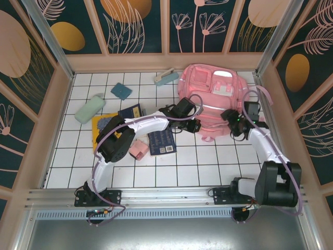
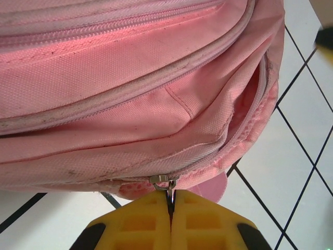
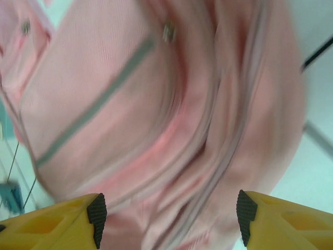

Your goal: Pack the student bag

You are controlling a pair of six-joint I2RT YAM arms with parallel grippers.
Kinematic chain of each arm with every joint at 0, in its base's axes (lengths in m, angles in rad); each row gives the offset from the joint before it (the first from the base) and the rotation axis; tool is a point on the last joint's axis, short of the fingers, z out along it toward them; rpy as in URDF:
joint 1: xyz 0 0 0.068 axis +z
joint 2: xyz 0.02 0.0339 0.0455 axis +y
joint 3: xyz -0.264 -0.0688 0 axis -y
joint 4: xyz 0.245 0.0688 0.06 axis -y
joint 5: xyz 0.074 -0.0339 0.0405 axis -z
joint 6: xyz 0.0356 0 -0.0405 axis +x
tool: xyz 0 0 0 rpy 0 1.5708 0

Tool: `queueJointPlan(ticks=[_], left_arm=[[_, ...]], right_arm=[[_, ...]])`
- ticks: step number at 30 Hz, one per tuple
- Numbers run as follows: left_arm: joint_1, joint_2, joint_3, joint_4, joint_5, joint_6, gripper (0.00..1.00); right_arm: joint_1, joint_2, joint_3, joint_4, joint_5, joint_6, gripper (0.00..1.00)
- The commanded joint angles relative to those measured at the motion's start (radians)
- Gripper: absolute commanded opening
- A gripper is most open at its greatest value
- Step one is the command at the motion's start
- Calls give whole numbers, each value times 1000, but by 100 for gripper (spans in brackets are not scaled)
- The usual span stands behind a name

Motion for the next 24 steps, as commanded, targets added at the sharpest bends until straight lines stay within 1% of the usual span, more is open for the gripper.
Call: queueJointPlan(ticks=[1, 3, 6, 11, 14, 15, 17, 18, 19, 20, 21, 24], left_arm=[[1, -2, 13, 34, 39, 6, 0], [1, -10, 0, 34, 40, 11, 0], [1, -19, -18, 34, 43, 14, 0], [1, -43, -57, 40, 35, 7, 0], [-2, -49, -67, 39, 39, -2, 0], [-2, -53, -70, 38, 39, -5, 0], [-4, -57, -73, 30, 28, -7, 0], [-4, -60, -73, 24, 19, -8, 0], [-4, -64, -76, 18, 5, -10, 0], [-4, -65, -76, 11, -12, -10, 0], [-4, -64, -73, -3, -40, -5, 0], [1, -53, -51, -60, -147, 10, 0]], right_arm=[[86, -48, -94, 37, -47, 186, 69], [138, -58, -145, 113, -49, 269, 69], [179, -39, -180, 200, -44, 339, 68], [196, 28, -177, 259, -3, 327, 61], [195, 73, -164, 308, 5, 310, 60], [195, 89, -159, 327, 4, 308, 53], [195, 116, -133, 315, 24, 290, 28], [195, 125, -115, 291, 43, 271, 14], [195, 130, -99, 256, 71, 256, 2], [193, 131, -85, 226, 96, 244, 0], [189, 127, -77, 197, 122, 230, 0], [154, 93, -77, 153, 141, 187, 0]])
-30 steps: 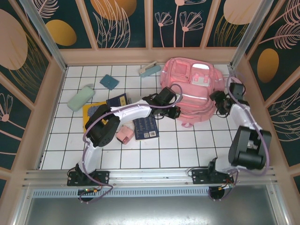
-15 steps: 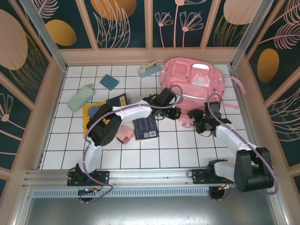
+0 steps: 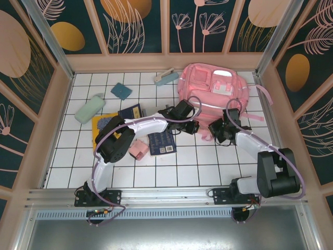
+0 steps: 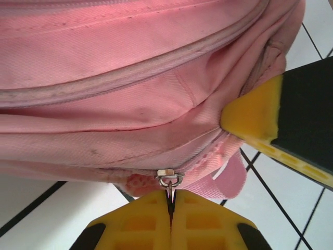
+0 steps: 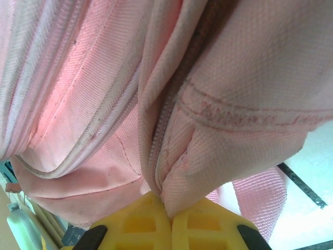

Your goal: Pack the student bag

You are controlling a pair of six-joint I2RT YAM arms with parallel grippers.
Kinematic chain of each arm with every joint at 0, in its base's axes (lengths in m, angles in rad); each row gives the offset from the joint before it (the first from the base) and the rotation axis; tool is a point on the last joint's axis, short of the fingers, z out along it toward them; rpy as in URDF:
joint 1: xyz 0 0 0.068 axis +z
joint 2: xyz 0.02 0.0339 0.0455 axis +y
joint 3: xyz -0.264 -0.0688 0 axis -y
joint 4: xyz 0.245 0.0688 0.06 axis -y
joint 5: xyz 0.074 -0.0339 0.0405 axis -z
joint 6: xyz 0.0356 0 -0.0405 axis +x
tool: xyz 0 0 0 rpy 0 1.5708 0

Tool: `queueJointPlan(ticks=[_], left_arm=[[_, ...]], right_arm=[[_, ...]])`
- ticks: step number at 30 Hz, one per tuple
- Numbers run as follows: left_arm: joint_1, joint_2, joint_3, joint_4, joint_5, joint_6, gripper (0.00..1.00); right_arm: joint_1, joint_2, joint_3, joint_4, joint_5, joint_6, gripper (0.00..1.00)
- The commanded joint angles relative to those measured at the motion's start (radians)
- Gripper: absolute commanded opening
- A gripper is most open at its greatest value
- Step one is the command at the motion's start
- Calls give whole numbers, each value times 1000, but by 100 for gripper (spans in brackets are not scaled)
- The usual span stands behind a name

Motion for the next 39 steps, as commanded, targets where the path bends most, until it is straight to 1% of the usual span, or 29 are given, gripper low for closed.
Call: queueJointPlan(ticks=[1, 3, 7, 10, 14, 17, 20, 22, 23, 24, 25, 27, 28, 29, 30, 31, 35, 39], left_arm=[[6, -31, 17, -121, -119, 19, 0], [22, -17, 32, -155, -178, 32, 0], [85, -2, 36, -161, -216, 44, 0], [145, 25, 67, -162, -245, 37, 0], [197, 103, 184, -176, -281, 45, 0], [222, 166, 273, -166, -343, 32, 0], [255, 206, 298, -101, -325, -13, 0], [261, 227, 329, -94, -308, -19, 0], [260, 230, 332, -83, -281, -14, 0], [261, 228, 338, -77, -239, -10, 0], [261, 222, 333, -67, -198, -9, 0], [257, 192, 293, -27, -125, -20, 0], [254, 174, 266, -2, -100, -25, 0], [246, 151, 228, 29, -73, -28, 0], [239, 131, 198, 51, -62, -26, 0], [229, 117, 178, 61, -61, -25, 0], [205, 98, 152, 45, -35, -25, 0], [176, 85, 133, 50, -8, -31, 0]], right_arm=[[-55, -40, 26, -55, 127, -80, 0], [-104, -68, 17, -84, 119, -115, 0], [-217, -115, 3, -121, 59, -206, 0], [-276, -131, 27, -167, 35, -286, 0], [-334, -141, 58, -215, 7, -359, 0], [-377, -151, 72, -245, -11, -397, 0], [-423, -171, 83, -264, -33, -432, 0], [-449, -172, 96, -269, -60, -463, 0], [-457, -163, 105, -270, -83, -477, 0], [-457, -154, 115, -257, -128, -496, 0], [-453, -154, 123, -245, -165, -503, 5], [-427, -172, 133, -233, -179, -480, 35], [-411, -186, 131, -225, -178, -464, 47], [-390, -200, 130, -220, -177, -440, 56], [-365, -212, 123, -216, -172, -409, 61], [-343, -223, 113, -208, -170, -382, 64], [-215, -258, 50, -151, -165, -229, 66], [-79, -269, -22, -25, -157, -57, 63]])
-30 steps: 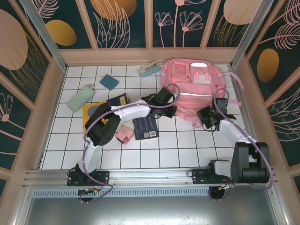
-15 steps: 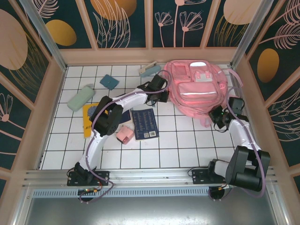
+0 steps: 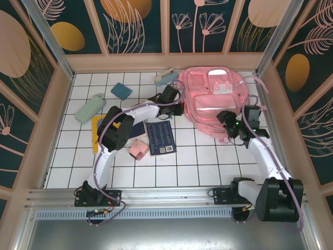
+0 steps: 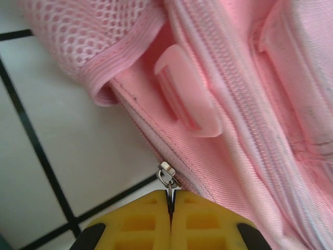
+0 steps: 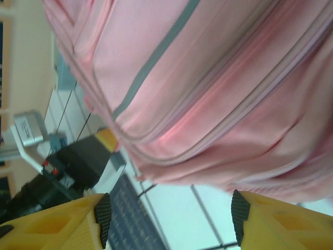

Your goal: Pack the student bag

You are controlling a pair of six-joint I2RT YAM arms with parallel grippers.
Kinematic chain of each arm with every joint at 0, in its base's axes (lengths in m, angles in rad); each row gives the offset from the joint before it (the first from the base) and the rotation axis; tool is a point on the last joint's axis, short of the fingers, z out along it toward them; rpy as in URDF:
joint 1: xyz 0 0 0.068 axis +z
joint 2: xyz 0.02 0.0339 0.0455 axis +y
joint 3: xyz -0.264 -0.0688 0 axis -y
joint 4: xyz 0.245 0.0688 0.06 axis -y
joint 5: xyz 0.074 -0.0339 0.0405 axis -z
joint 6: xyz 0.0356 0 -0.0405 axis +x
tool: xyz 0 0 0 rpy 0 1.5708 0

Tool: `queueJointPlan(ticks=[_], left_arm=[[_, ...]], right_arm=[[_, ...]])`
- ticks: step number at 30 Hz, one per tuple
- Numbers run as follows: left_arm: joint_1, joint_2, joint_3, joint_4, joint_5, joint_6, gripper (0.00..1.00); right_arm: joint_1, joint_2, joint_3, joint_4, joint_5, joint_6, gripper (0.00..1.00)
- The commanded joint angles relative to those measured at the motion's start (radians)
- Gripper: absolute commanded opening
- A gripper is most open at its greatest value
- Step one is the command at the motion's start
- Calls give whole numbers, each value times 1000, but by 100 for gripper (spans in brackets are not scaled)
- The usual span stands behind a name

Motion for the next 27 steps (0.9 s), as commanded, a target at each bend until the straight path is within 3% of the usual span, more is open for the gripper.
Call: queueJointPlan(ticks=[1, 5, 10, 19, 24, 27], left_arm=[[-39, -62, -14, 33, 61, -16, 0], [-72, -73, -23, 35, 68, -24, 0], [-85, -90, -63, 59, 63, -42, 0], [-87, -106, -97, 68, 57, -50, 0], [-87, -105, -99, 63, 52, -47, 0], [-87, -102, -97, 59, 45, -43, 0]], right_arm=[[94, -7, -64, 125, 6, 203, 63], [176, 25, -115, 253, 7, 324, 63], [203, 97, -137, 344, -3, 390, 61], [216, 220, -118, 355, 41, 410, 61], [215, 243, -100, 272, 103, 419, 60], [214, 252, -75, 246, 163, 384, 51]])
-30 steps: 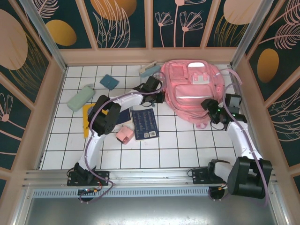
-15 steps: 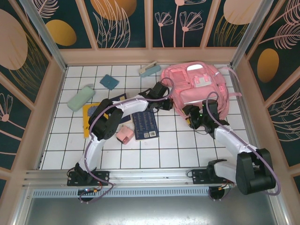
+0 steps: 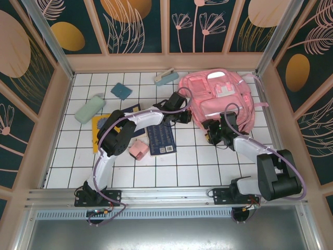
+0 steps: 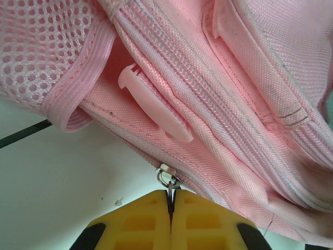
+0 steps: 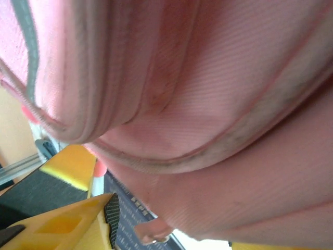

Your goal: Pack the student bag

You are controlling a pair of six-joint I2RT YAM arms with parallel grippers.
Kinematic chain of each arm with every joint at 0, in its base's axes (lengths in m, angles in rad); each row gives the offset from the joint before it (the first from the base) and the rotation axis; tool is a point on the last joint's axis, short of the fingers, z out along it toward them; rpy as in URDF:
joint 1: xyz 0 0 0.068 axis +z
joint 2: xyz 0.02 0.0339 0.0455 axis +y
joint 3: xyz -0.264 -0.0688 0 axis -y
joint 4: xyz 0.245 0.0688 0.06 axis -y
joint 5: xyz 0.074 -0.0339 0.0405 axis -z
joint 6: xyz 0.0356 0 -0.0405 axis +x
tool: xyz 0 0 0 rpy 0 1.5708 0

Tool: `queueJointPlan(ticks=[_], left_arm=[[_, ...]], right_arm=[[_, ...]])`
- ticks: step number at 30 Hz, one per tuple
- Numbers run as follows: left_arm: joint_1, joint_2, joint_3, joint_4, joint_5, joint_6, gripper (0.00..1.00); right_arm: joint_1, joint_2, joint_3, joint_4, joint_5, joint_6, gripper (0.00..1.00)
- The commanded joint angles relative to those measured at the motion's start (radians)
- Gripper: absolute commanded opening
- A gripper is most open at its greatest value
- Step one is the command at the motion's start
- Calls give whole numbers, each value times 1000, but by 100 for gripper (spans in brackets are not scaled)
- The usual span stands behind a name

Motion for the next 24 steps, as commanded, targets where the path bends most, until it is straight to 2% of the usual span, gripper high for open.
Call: queueJointPlan(ticks=[1, 2, 4, 5, 11, 16, 21, 24], left_arm=[[2, -40, -5, 10, -4, -1, 0], [2, -35, 1, 0, -14, 6, 0], [2, -25, 10, -16, -37, 17, 0], [3, -20, 12, -20, -48, 21, 0], [40, 78, 146, -158, -175, 53, 0], [132, 143, 244, -182, -116, 3, 0], [140, 201, 369, -233, -104, 23, 0], [140, 209, 389, -230, -103, 24, 0]], right_arm=[[2, 17, 51, -49, 88, -25, 38], [-2, 22, 58, -49, 98, -36, 24], [-8, 25, 80, -86, 132, -56, 4], [-13, 22, 89, -105, 146, -71, 0], [-58, -61, 87, -160, 160, -140, 0], [-106, -129, 68, -188, 123, -190, 0], [-115, -147, 51, -170, 43, -221, 0], [-63, -128, 58, -124, 7, -221, 0]])
